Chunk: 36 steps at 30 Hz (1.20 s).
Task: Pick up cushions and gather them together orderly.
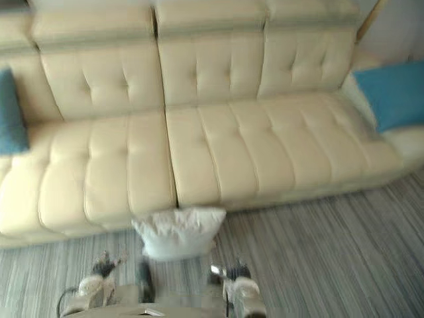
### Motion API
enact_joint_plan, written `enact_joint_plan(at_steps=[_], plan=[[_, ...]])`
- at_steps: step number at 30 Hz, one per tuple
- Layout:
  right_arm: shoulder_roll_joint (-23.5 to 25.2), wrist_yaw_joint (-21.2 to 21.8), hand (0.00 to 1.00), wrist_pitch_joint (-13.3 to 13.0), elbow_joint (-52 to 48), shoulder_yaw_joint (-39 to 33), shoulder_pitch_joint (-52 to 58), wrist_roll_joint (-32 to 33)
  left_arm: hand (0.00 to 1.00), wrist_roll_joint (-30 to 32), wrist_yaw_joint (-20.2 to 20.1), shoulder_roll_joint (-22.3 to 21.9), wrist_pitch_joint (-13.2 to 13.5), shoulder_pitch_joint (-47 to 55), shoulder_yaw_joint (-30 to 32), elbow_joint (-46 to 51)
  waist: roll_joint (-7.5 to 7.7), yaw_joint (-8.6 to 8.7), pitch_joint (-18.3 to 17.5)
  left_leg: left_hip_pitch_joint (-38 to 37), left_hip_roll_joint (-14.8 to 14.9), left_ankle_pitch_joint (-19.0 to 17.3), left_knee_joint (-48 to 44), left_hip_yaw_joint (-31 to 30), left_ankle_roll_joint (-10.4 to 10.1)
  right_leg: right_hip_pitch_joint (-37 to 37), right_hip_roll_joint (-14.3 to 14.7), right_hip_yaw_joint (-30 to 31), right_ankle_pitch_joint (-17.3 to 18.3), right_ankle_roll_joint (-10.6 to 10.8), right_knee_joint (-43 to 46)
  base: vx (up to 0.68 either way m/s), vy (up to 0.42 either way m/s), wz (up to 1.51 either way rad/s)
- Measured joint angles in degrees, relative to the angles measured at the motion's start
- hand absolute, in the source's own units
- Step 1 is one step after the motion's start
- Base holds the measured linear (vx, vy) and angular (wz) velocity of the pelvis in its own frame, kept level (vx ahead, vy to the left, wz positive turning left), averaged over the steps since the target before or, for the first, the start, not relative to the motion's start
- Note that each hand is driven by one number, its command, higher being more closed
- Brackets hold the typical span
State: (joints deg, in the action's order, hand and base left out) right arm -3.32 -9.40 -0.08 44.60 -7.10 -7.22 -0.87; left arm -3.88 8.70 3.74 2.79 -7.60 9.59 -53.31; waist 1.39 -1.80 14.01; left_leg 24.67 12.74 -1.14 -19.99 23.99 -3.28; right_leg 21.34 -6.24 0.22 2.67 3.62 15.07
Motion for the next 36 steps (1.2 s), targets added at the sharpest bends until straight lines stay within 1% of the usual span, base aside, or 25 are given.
enact_joint_plan(at_steps=[1,2,3,4,5,6,7,9,12,13,15,19,23,26,27,28,31,32,36], plan=[[-0.2,-0.2,0.00,-0.2,-1.5,0.4,-1.6,0.6,0.00,-0.7,0.6,0.4,0.1,-1.2,0.2,0.9,-0.32,0.05,0.8,3.5,1.6,-1.2,-3.2,0.1,0.3,3.0,0.8,0.7,-0.3,0.5,1.3,-0.31,0.074,-0.72],[-0.8,-1.4,0.00,-0.4,-3.7,0.1,-5.9,1.0,0.00,-1.6,1.4,1.2,0.3,-4.3,0.4,1.2,-0.90,0.10,3.9,6.9,3.5,-2.6,-7.4,0.2,0.9,6.3,1.6,1.4,-0.6,1.5,3.8,-0.23,0.086,-0.50],[-1.4,-2.0,0.00,-0.4,-5.0,0.1,-7.8,1.2,0.00,-2.1,1.8,1.4,0.3,-6.1,0.4,2.5,-1.01,0.13,5.4,8.4,4.1,-3.2,-9.2,0.6,1.3,8.2,1.7,2.1,-0.4,2.0,5.6,-0.19,0.073,-0.45],[-2.2,-2.7,0.00,-0.9,-7.7,0.0,-9.9,1.6,0.00,-2.9,2.5,1.5,0.8,-7.9,0.5,5.5,-1.20,0.01,6.1,11.6,4.7,-3.8,-11.4,0.8,1.7,12.4,1.8,2.8,0.1,2.4,8.6,-0.14,0.047,-0.24],[-2.4,-3.3,0.00,-1.2,-8.9,0.0,-10.7,1.6,0.00,-3.0,2.7,1.7,1.2,-8.7,0.6,6.7,-1.34,0.04,6.2,13.3,4.9,-4.2,-12.4,0.8,2.0,14.4,1.7,3.0,0.6,2.4,10.1,-0.10,0.029,-0.15],[-3.1,-4.4,0.00,-1.5,-11.3,-0.2,-12.7,1.8,0.00,-4.1,3.1,1.9,2.2,-10.8,1.6,9.0,-1.54,0.15,6.5,17.4,5.2,-4.5,-14.5,0.7,2.3,19.3,1.6,3.6,1.3,2.4,13.4,-0.08,0.024,-0.05],[-3.6,-5.1,0.00,-1.6,-12.5,-0.5,-14.3,2.2,0.00,-5.0,3.5,2.0,2.4,-12.3,2.7,10.1,-1.82,0.11,7.2,20.1,5.6,-4.9,-16.0,0.6,2.7,22.2,1.6,3.9,1.7,2.7,15.5,-0.09,0.025,0.00],[-5.0,-6.4,0.00,-1.6,-12.5,-2.1,-18.9,3.4,0.00,-6.2,3.8,3.1,2.6,-16.3,4.8,10.0,-2.46,0.06,9.5,25.5,5.9,-5.1,-18.9,-0.6,3.0,27.9,1.4,3.7,3.0,2.6,20.0,-0.08,0.013,0.11],[-7.1,-8.1,0.00,-1.7,-12.6,-2.4,-23.8,3.4,0.00,-7.2,3.8,5.4,2.6,-20.0,6.5,10.3,-2.47,-0.20,11.0,32.1,6.2,-5.0,-20.8,-1.4,3.1,34.9,1.2,3.6,3.6,2.4,23.6,-0.07,0.000,0.12],[-8.8,-8.7,0.00,-1.9,-12.4,-2.6,-27.2,3.4,0.00,-7.2,3.9,7.0,2.6,-21.9,6.8,10.9,-2.57,-0.30,12.8,35.4,6.3,-4.6,-21.8,-1.9,3.3,38.2,1.1,3.5,3.9,2.4,25.4,-0.05,0.002,0.11],[-11.2,-9.0,0.00,-2.0,-12.2,-2.6,-31.6,3.4,0.00,-7.4,4.0,8.4,2.7,-24.4,8.0,12.6,-2.59,-0.50,15.2,39.0,6.5,-4.0,-23.2,-2.3,4.2,42.1,0.9,3.2,4.2,2.3,27.8,-0.05,0.003,0.12],[-13.5,-10.4,0.00,-2.0,-12.1,-2.5,-37.8,3.4,0.00,-10.2,4.9,9.5,2.9,-28.6,8.1,14.7,-2.38,-0.83,16.8,45.7,6.8,-2.8,-26.0,-3.3,5.6,48.9,0.4,2.6,5.2,2.8,32.6,-0.03,-0.016,0.15],[-13.5,-11.0,0.00,-2.1,-12.1,-1.4,-41.5,3.4,0.00,-10.5,5.1,9.7,3.1,-30.0,6.2,17.4,-2.38,-1.19,16.8,49.0,6.8,-2.6,-26.9,-3.5,5.7,52.7,0.1,2.6,5.8,2.5,34.9,-0.03,-0.033,0.08],[-12.8,-12.5,0.00,-2.3,-12.1,0.5,-44.3,3.5,0.00,-10.5,6.5,9.3,3.6,-31.3,5.0,19.1,-2.37,-1.22,16.8,51.2,6.8,-2.5,-26.8,-3.7,5.4,55.2,0.1,2.5,6.0,2.3,35.7,-0.03,-0.037,0.06],[-12.6,-13.2,1.00,-2.3,-12.1,1.3,-45.1,3.5,0.00,-10.5,7.4,8.8,3.6,-32.2,4.6,19.1,-2.37,-1.26,16.8,51.9,6.7,-2.4,-26.8,-3.7,5.5,56.1,0.0,2.5,6.0,2.3,36.1,-0.03,-0.039,0.08],[-11.9,-14.4,1.00,-2.3,-12.1,2.7,-46.0,3.4,0.00,-10.5,8.8,7.8,3.7,-32.9,3.8,19.9,-2.36,-1.10,16.8,52.9,6.8,-2.3,-26.8,-3.6,5.5,57.2,-0.1,2.4,6.1,2.5,36.3,-0.03,-0.036,0.07],[-10.4,-16.2,1.00,-2.2,-12.2,4.5,-47.5,3.4,0.00,-10.5,10.4,5.8,3.8,-33.9,2.3,21.3,-2.35,-0.96,16.8,53.9,6.8,-2.2,-26.8,-3.6,5.3,58.3,-0.2,2.5,6.1,2.5,36.6,-0.01,-0.008,0.02],[-9.2,-17.5,1.00,-2.3,-12.2,5.4,-48.8,3.3,0.00,-10.4,11.4,5.1,3.9,-35.1,0.9,21.3,-2.35,-0.90,16.8,54.4,6.7,-2.1,-26.8,-3.6,5.4,59.0,-0.2,2.5,6.1,2.5,36.9,0.00,0.000,0.00],[-8.0,-18.8,1.00,-2.3,-12.3,7.2,-51.6,3.3,0.00,-8.6,12.9,4.0,4.0,-37.6,-2.4,21.8,-2.34,-0.41,16.8,55.2,6.7,-1.5,-26.9,-3.7,5.4,59.9,-0.4,2.3,6.1,2.4,37.5,-0.01,-0.013,0.04]])
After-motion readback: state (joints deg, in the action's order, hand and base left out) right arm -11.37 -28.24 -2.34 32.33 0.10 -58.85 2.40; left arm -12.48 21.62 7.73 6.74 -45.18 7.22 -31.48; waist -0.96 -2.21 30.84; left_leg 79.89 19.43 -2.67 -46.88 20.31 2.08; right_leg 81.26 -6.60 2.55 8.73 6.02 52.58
